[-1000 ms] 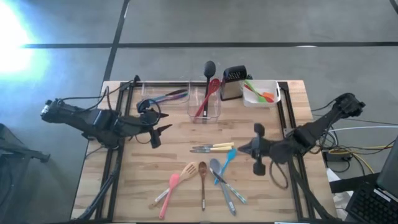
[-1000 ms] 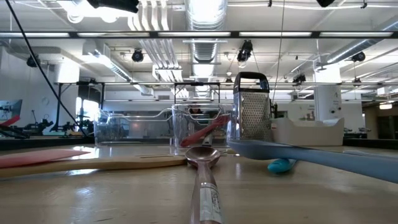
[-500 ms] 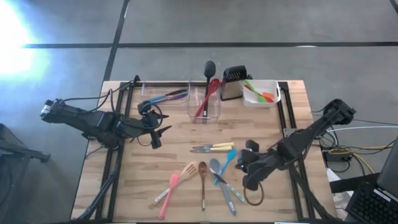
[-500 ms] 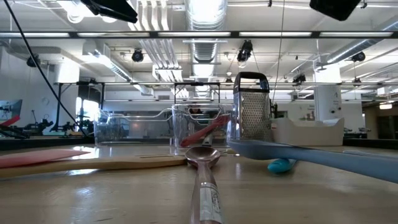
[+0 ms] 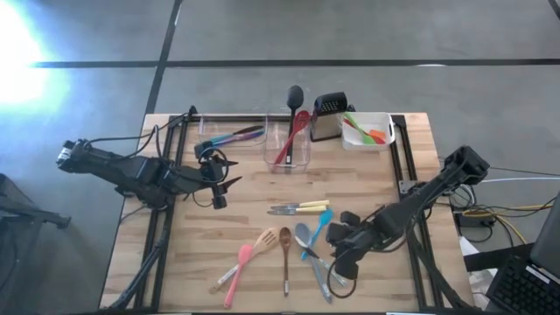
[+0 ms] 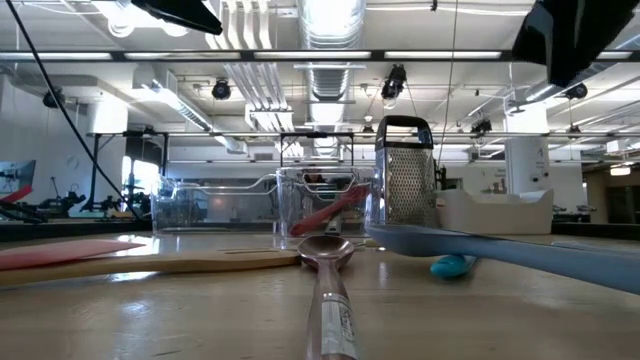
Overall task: Pick & Place Kitchen Items
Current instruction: Put the blue white knife into the left transparent bin
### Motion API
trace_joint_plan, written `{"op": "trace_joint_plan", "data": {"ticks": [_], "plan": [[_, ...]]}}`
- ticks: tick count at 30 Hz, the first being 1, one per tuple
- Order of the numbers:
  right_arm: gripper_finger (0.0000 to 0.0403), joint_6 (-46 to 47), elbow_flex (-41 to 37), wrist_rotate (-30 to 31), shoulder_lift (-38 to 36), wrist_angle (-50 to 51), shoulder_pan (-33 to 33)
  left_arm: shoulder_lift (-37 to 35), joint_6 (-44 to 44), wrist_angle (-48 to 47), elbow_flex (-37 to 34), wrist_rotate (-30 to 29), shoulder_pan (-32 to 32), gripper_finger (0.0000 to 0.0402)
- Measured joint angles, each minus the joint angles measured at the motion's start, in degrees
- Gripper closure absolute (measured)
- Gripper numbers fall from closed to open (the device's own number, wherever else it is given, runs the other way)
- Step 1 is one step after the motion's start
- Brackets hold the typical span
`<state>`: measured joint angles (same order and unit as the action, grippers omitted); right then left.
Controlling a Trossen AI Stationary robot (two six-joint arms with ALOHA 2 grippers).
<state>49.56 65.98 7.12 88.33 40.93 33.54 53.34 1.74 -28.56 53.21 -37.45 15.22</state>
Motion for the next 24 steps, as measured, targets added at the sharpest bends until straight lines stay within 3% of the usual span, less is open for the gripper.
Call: {"op": "trace_joint_plan", "data": {"ticks": [10,24], "plan": [[0.0197,2.6,0.2,-5.6,9.0,-3.0,-0.2,0.0,1.3,0.0,0.0,0.0,0.0,0.0202],[0.0172,3.3,0.3,-6.1,15.1,-8.2,-1.0,0.0,4.0,-0.1,0.0,0.1,0.0,0.0202]]}}
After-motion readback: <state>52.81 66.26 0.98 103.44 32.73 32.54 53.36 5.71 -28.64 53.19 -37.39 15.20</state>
